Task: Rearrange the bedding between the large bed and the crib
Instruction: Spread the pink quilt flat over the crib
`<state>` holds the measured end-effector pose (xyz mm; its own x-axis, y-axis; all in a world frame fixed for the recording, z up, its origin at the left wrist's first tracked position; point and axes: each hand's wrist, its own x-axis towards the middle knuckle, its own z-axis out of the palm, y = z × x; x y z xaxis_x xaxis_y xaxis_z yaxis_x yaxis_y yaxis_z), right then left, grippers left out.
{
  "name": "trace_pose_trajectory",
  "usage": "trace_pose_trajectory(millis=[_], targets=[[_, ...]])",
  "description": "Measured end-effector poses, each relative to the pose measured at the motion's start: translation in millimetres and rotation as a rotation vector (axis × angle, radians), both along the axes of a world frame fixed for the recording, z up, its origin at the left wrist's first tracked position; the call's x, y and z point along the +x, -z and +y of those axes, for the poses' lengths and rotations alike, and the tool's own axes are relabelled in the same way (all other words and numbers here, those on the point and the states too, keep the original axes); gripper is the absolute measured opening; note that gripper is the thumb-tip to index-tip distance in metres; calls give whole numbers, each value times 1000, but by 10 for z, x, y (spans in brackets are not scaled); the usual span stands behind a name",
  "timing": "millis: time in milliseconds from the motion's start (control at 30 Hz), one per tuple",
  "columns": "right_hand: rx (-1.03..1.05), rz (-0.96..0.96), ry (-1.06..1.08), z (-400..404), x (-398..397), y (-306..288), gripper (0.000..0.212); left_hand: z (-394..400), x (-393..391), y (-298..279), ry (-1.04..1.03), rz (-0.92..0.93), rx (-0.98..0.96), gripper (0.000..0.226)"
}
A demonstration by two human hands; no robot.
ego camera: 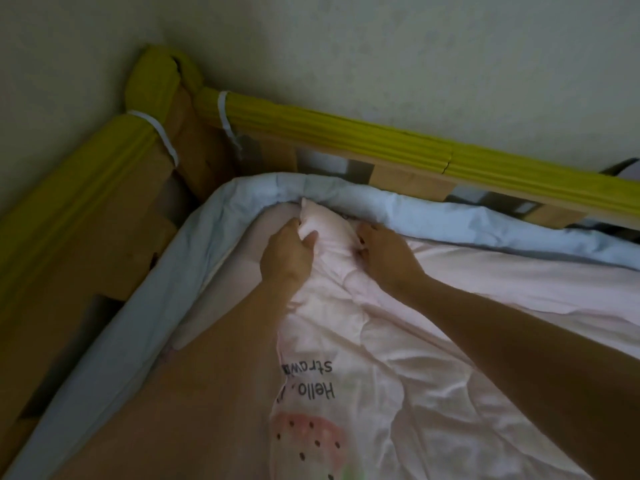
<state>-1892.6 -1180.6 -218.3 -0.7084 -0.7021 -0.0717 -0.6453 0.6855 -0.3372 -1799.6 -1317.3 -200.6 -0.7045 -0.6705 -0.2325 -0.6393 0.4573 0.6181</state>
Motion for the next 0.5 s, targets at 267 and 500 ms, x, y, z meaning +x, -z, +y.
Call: trace_pose_trajectory(millis=[267,500], targets=[[-36,131,75,-223,-194,8,32,-10,-251,206,-18,113,-31,46],[-50,-209,124,40,322,-235,53,258,466,-176,-240,145,546,67]])
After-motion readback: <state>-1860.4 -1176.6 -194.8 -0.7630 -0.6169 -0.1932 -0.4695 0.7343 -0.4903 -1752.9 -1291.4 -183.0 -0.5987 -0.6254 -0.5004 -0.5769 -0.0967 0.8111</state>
